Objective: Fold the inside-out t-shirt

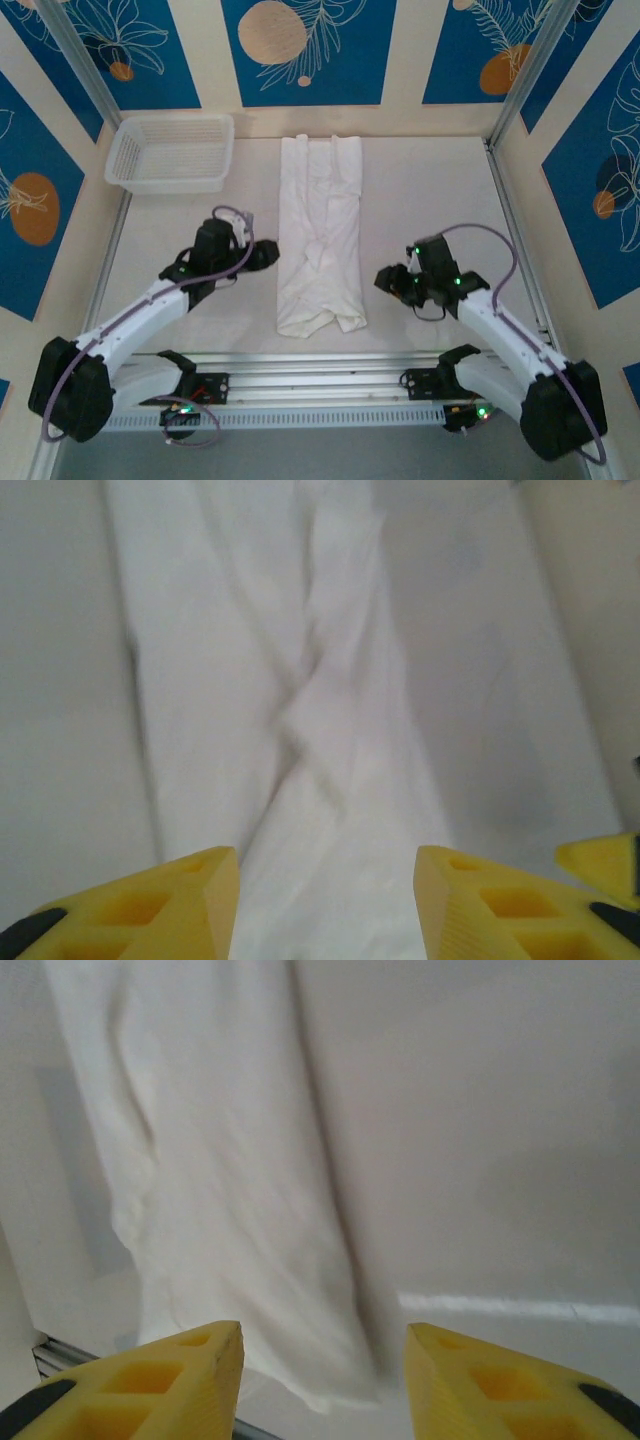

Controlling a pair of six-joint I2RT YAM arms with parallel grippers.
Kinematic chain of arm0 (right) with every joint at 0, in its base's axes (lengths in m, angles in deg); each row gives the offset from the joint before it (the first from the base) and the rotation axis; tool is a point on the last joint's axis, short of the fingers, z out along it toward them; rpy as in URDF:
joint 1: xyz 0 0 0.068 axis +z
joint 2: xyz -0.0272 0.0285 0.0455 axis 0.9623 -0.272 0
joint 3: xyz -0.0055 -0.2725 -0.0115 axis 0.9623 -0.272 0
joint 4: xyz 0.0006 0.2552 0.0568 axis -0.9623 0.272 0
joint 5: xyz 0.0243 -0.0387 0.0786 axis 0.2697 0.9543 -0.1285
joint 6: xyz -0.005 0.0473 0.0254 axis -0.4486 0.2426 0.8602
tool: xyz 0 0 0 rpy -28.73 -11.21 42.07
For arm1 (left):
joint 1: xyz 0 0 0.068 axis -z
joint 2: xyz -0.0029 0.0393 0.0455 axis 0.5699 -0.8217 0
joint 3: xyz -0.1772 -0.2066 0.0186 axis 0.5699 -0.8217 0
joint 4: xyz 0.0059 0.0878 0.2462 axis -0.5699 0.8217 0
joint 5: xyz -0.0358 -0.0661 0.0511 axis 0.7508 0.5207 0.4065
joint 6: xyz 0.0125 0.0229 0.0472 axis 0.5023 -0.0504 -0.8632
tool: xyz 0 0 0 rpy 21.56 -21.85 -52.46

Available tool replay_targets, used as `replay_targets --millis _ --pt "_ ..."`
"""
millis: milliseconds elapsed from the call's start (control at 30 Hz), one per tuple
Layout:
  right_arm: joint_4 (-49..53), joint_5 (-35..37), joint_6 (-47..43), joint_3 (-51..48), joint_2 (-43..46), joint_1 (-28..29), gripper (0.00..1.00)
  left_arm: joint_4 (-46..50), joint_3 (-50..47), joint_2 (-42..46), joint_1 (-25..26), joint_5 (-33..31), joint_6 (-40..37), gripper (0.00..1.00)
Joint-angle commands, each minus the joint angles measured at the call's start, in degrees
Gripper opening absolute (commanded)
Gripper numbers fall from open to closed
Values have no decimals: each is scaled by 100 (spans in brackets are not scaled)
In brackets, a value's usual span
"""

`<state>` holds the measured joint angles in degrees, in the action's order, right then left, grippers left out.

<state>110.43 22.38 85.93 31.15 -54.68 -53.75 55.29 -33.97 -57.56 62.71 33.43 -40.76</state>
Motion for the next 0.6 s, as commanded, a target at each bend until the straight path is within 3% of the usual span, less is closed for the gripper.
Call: replay_targets --millis 0,267,567 --pt "-248 -232 503 -450 273 190 47 317 -573 204 64 206 314 49" --pt "-1184 -328 714 -202 -1230 958 47 -267 -664 -715 130 1060 435 53" --pt "-1769 -147 1077 137 -2052 1281 36 -727 -628 -1420 309 1062 602 56"
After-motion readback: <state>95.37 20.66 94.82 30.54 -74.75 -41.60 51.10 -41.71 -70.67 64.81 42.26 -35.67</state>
